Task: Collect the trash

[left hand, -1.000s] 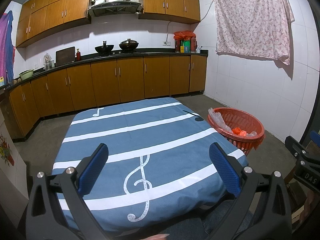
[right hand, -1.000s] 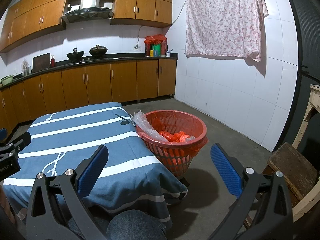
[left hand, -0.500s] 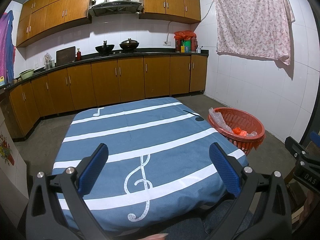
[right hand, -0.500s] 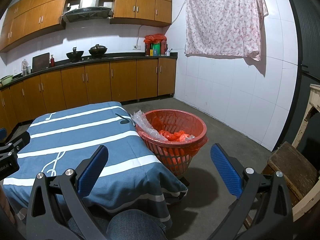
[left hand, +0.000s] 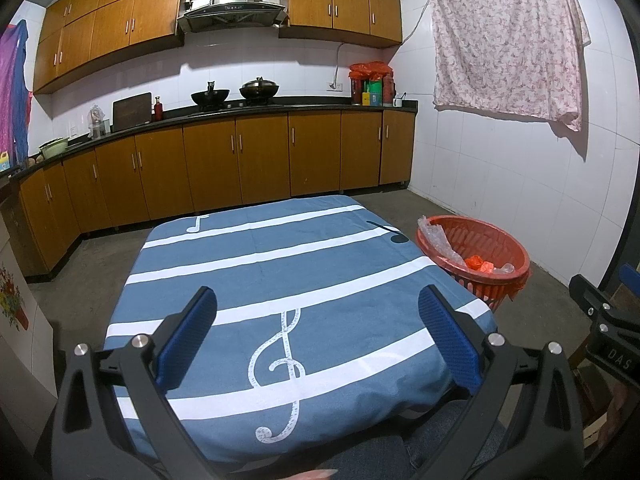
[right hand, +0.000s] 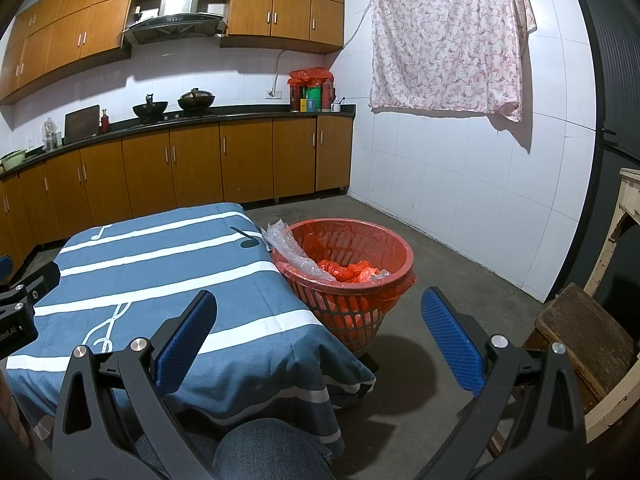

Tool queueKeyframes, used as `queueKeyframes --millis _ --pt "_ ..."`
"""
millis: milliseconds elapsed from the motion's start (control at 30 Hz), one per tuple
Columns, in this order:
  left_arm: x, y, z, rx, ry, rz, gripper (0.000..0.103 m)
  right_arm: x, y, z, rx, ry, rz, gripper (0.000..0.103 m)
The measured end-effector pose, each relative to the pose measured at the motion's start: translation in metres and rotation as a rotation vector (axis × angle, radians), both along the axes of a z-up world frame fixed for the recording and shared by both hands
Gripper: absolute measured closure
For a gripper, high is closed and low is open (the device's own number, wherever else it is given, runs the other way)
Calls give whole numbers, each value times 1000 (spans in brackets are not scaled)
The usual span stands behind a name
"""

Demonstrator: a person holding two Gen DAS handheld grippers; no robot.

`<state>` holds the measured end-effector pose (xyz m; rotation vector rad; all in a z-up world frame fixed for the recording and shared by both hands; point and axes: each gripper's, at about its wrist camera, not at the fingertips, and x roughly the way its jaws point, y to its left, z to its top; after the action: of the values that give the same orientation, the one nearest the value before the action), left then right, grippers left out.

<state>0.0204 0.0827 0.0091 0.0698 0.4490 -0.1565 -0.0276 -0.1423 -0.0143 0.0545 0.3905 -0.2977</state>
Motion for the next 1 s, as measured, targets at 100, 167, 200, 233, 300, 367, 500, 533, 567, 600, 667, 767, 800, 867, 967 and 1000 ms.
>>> queueKeyframes --millis 100,167,200,233,300,367,500,533,567,600,667,767,800,867,967,1000 --pt "0 0 0 0 1 0 4 0 0 0 0 0 0 2" --pt "0 0 0 0 1 0 4 0 0 0 0 1 0 2" --pt "0 0 0 0 1 0 4 0 0 0 0 1 0 2" --pt "0 0 0 -1 2 0 4 0 0 0 0 1 0 2" --pt "0 -1 0 0 1 1 4 0 0 1 0 1 0 2" --pt "0 -1 0 0 2 1 4 0 0 0 0 1 1 2" --pt "0 0 0 -1 3 0 4 0 0 1 0 1 0 2" --pt "0 -1 0 -1 3 0 4 0 0 1 0 1 0 2" --pt "0 -1 0 -1 4 1 4 0 0 1 0 1 0 2" --pt "-1 -1 -1 -1 4 1 4 0 0 1 0 1 1 2" --pt "-1 -1 -1 -1 3 2 4 0 -1 1 0 1 0 2" --pt "-1 -1 -1 -2 4 2 4 0 -1 1 0 1 1 2" --pt "0 0 0 -2 4 1 4 0 0 1 0 1 1 2" --pt "-1 0 0 -1 3 3 4 0 -1 1 0 1 1 2" --pt "-2 0 -2 1 0 7 4 0 -1 1 0 2 1 2" --pt "-3 -1 -3 2 -1 10 4 0 -1 1 0 2 0 2"
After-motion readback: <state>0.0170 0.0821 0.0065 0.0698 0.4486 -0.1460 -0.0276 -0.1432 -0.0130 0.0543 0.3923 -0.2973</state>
